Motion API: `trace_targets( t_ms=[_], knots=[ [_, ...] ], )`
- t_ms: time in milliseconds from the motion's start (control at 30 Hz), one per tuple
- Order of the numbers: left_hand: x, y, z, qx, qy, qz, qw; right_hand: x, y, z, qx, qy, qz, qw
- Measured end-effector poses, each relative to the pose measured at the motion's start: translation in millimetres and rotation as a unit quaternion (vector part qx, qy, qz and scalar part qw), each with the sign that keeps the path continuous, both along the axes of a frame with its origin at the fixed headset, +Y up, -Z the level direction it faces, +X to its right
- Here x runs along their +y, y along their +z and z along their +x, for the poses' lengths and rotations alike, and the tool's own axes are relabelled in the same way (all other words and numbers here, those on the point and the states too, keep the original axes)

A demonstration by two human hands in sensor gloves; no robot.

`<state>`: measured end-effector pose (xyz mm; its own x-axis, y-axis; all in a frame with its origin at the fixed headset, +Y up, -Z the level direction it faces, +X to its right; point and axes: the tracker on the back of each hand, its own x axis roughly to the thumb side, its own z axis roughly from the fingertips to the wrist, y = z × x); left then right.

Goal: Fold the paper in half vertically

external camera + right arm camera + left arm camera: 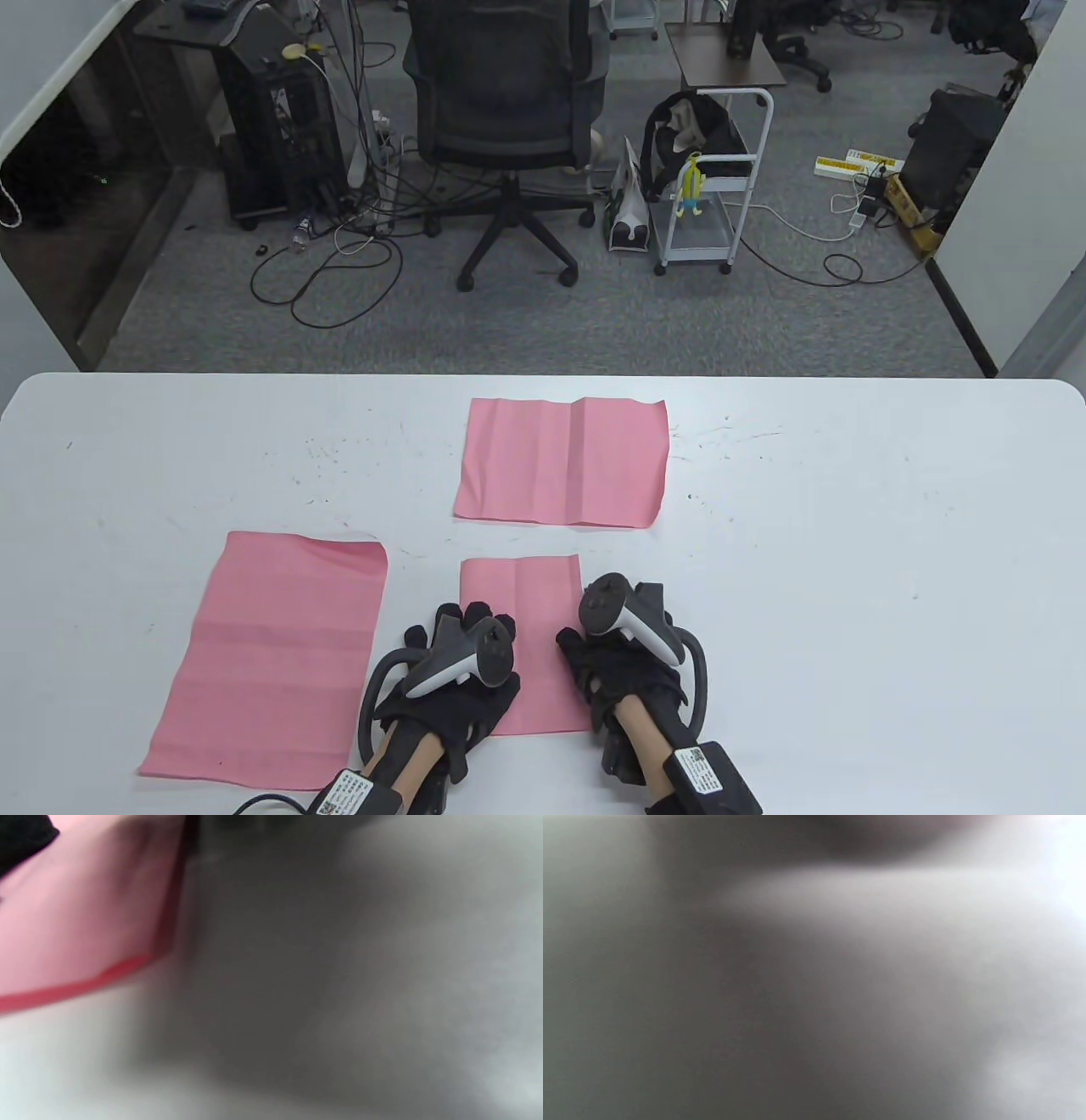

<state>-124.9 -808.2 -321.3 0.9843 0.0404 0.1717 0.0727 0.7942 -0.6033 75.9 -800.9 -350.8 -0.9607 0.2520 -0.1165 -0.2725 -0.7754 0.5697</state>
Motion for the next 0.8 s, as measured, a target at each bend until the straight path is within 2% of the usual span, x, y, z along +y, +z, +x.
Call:
trace_targets(
  t_ms=[267, 400, 500, 633, 800],
  knots=[
    [-0.1, 0.0, 0.1, 0.000, 0.000, 0.000, 1.000, 6.8, 5.2, -7.0, 0.025, -0.041, 0.005, 0.999],
    [-0.2, -0.1, 0.1, 0.000, 0.001, -0.001, 1.000, 23.5, 11.7, -19.1, 0.055, -0.050, 0.022, 0.997],
    [-0.2, -0.1, 0.0, 0.001, 0.002, -0.002, 1.000, 32.9, 14.8, -24.5, 0.058, -0.091, 0.025, 0.994],
    [-0.2, -0.1, 0.0, 0.001, 0.002, -0.002, 1.000, 34.3, 12.9, -16.7, 0.008, -0.132, 0.028, 0.991],
    [-0.1, -0.2, -0.1, 0.001, 0.001, -0.002, 1.000, 17.4, 8.5, -0.1, -0.066, -0.185, -0.004, 0.981]
  ],
)
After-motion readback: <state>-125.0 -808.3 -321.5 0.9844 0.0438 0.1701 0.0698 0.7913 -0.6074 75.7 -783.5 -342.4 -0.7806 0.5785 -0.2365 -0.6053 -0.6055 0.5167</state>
